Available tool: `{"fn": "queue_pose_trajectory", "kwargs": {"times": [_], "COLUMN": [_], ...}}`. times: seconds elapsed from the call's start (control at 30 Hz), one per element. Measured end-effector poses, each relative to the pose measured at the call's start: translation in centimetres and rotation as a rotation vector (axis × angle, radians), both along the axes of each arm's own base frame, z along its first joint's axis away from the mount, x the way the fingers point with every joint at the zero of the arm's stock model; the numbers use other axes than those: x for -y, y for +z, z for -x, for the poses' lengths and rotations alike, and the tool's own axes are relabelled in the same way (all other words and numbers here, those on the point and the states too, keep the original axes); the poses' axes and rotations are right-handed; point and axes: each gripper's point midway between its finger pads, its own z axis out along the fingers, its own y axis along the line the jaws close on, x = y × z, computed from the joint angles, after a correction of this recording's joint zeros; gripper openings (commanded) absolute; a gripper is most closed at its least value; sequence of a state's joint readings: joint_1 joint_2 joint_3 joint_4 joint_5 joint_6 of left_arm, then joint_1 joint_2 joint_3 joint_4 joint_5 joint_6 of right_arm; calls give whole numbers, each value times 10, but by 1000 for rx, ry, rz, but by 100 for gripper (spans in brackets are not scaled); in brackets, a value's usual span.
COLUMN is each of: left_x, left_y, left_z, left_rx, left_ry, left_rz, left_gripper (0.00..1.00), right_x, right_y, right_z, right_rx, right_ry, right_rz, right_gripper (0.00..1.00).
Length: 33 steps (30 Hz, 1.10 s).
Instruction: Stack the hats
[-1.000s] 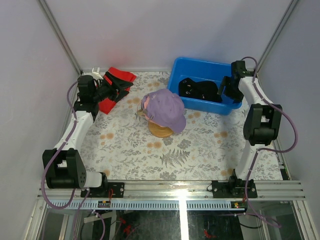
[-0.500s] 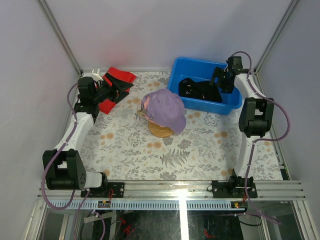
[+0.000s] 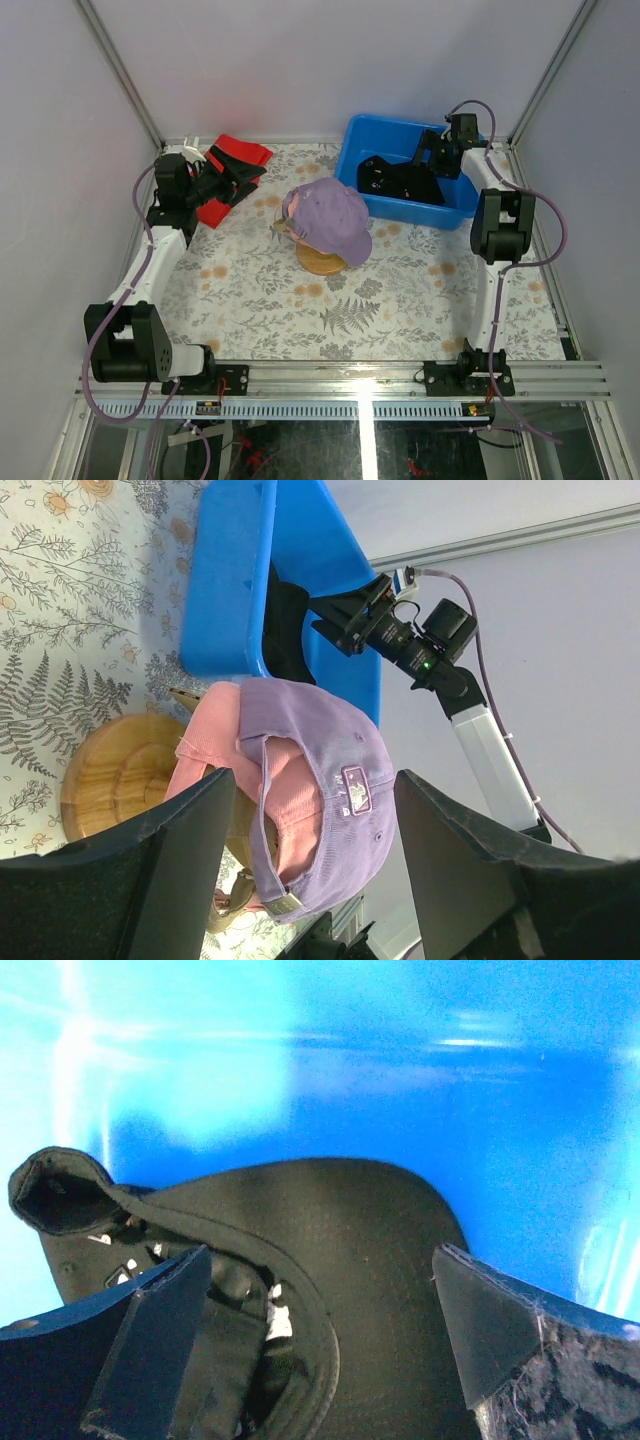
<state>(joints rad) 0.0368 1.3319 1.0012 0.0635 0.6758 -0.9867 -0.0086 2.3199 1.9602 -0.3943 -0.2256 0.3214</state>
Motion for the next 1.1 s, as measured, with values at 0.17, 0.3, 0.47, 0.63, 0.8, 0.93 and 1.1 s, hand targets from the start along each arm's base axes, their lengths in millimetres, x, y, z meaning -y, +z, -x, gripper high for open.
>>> {"fn": "queue_pose_trajectory", "kwargs": {"times": [0.17,0.3,0.47,0.63,0.8,0.93,1.1], "left_x": [0,0,-1,-1,-1,-1,-1], "left_y": [-2,-4,-5,-6,-6,-7,-13], "left_z": [1,1,1,1,1,1,3], "left_rx": [-6,-5,-1,-1,-2,-3,-16], "left_ry": [-2,-4,-6,-5,-5,-5,-5], "left_rz": [-5,-16,-24,-30,-29,-29,-28], "left_gripper": [65,65,65,65,65,65,65], "right_x": [1,3,8,9,8,5,0], "right_y": [-18,-26,-28,-29,-30,-30,-37], "right_z": [-10,-18,-23,-25,-24,-23,-14], "right_rx": [13,28,38,47,62,73,32], "right_ry": [19,30,39,52,72,92,102], "right_rz": [16,35,50,46,31,12,-44], "right_gripper": [99,99,100,100,98,68,14]}}
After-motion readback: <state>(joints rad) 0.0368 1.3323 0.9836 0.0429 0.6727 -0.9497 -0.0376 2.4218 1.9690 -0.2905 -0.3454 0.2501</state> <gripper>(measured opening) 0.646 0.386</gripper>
